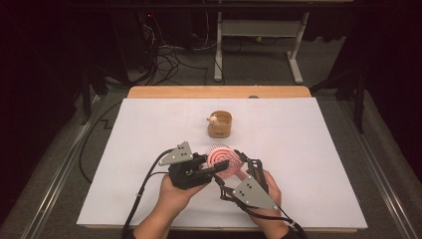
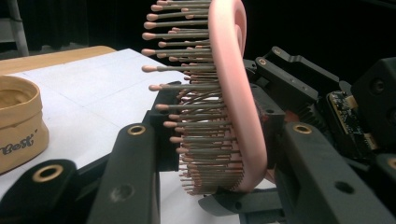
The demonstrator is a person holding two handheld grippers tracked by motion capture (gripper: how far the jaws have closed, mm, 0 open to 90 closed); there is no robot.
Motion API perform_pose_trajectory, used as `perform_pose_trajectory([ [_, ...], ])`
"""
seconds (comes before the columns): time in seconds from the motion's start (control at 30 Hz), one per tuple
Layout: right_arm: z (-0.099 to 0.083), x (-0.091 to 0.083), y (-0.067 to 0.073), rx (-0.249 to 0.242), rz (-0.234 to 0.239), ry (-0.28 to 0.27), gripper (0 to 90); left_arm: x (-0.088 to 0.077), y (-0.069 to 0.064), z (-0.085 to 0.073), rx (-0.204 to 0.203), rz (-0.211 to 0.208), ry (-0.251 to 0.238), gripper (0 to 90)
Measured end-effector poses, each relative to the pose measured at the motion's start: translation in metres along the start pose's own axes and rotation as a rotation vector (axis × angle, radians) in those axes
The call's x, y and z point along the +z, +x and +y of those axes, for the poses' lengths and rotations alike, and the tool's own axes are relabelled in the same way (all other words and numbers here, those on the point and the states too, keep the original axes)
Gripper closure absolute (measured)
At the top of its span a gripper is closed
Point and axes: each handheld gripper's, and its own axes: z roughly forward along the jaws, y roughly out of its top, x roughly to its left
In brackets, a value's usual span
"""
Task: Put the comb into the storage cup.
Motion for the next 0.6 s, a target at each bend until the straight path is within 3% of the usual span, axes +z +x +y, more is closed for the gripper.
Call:
perform_pose_trajectory([
  [0.6,0.0025,-0.0003,-0.0003,0.006,-0.005,-0.009,20.1,-0.002,-0.0046,0.0027,0.026,0.016,-0.016,62.3],
])
